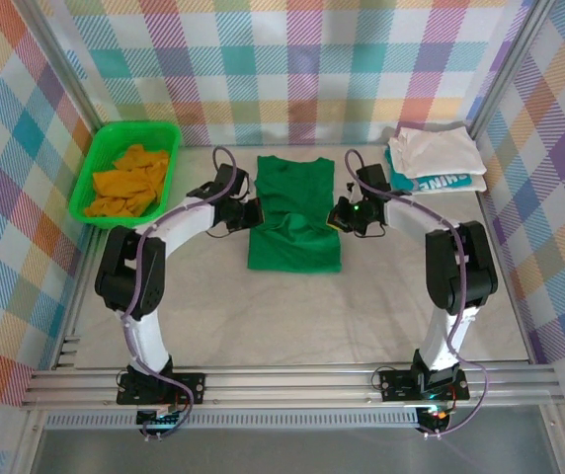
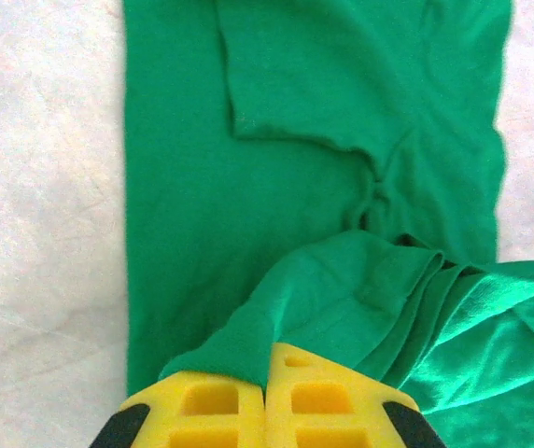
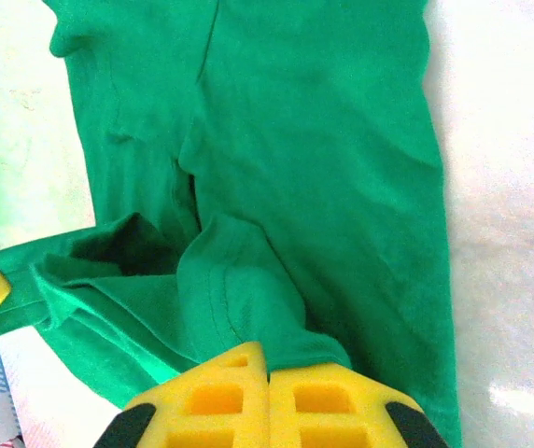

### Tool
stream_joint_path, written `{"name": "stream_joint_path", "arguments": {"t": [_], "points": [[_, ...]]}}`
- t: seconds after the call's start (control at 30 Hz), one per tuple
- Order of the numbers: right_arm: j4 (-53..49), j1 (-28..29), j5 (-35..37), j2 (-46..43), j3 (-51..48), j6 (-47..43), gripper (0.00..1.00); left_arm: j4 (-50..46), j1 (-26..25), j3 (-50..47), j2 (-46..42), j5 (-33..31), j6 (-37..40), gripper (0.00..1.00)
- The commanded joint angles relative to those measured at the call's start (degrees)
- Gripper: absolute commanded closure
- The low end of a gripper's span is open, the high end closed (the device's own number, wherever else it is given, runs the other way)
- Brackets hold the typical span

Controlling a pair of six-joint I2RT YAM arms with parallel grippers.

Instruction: Fold and stack the t-shirts

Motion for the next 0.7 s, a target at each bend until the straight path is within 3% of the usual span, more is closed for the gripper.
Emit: {"name": "stream_joint_path", "arguments": {"t": [0.0, 0.3, 0.33, 0.37, 0.4, 0.53, 0.57, 0.67], "points": [[0.37, -0.64, -0.54, 1.29, 3.48, -1.28, 1.00, -2.60, 0.86, 3.96, 2.05, -1.03, 2.35, 1.00], [-0.86, -2.20, -0.39, 6.25, 10.32, -0.67, 1.00, -8.11, 1.64, 17.28, 10.63, -1.02, 4.78, 1.00], [-0.87, -2.39, -0.73, 7.22, 11.52, -0.68, 1.00, -8.92, 1.81, 19.26, 11.76, -1.08, 5.06, 0.96], [-1.06, -2.71, -1.12, 8.35, 13.28, -0.80, 1.00, -10.04, 1.98, 21.69, 13.06, -1.43, 5.47, 0.80], [-1.74, -3.12, -1.79, 9.71, 15.51, -0.76, 0.90, -11.40, 2.21, 24.15, 14.42, -2.16, 5.45, 0.63], [-4.31, -4.51, -3.21, 12.15, 22.58, -1.85, 0.63, -11.24, 2.54, 27.21, 14.91, -5.37, 4.41, 0.57], [-4.91, -4.84, -3.07, 11.69, 23.26, -1.96, 0.60, -10.69, 2.58, 26.62, 13.92, -5.96, 3.44, 0.51], [-5.74, -5.20, -2.66, 7.62, 20.29, -3.27, 0.64, -6.62, 1.57, 20.06, 8.27, -6.16, 2.55, 0.46]]}}
